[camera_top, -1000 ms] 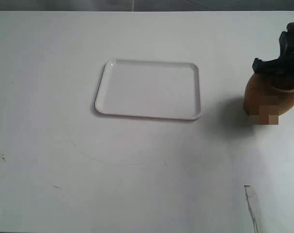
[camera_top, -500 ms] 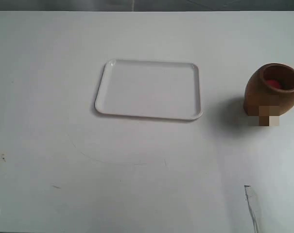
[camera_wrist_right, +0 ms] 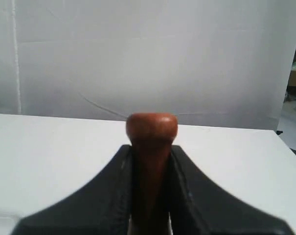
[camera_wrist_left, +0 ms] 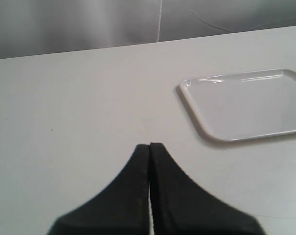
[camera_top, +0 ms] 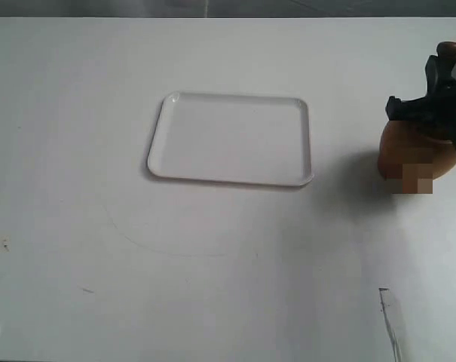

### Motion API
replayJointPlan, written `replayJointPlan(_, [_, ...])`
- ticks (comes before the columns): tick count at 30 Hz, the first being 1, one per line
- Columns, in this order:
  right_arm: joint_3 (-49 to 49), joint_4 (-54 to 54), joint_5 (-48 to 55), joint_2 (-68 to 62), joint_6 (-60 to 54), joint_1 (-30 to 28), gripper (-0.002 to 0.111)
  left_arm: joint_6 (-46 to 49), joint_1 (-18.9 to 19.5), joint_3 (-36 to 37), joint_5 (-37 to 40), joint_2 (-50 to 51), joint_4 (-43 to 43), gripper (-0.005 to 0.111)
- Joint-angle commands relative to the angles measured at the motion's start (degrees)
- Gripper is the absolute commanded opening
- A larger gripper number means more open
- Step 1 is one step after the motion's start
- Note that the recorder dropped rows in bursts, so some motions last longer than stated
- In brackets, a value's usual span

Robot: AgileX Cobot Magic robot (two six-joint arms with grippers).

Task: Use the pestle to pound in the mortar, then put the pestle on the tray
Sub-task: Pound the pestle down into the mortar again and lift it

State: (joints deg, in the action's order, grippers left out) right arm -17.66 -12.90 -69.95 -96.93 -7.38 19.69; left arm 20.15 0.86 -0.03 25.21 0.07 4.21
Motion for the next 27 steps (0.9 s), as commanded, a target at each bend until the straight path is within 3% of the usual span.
replayJointPlan(1, [0.2, 0.1, 0.0, -3.4, 0.2, -0.4, 0.0, -0.5, -0.4, 0.0, -0.2, -0.1, -0.4, 0.0])
replayJointPlan(8, [0.2, -1.6, 0.0, -0.6, -2.6, -0.4, 0.0, -0.5, -0.4, 0.0, -0.2, -0.1, -0.4, 0.0])
replayJointPlan(20, [0.2, 4.8, 0.0, 32.5, -4.3, -0.3, 0.0, -0.5, -0.4, 0.0, -0.2, -0.1, -0.4, 0.0])
replayJointPlan(27, [0.2, 3.4, 2.8, 32.4, -6.8, -0.3, 0.0, -0.5, -0.4, 0.0, -0.2, -0.1, -0.4, 0.0])
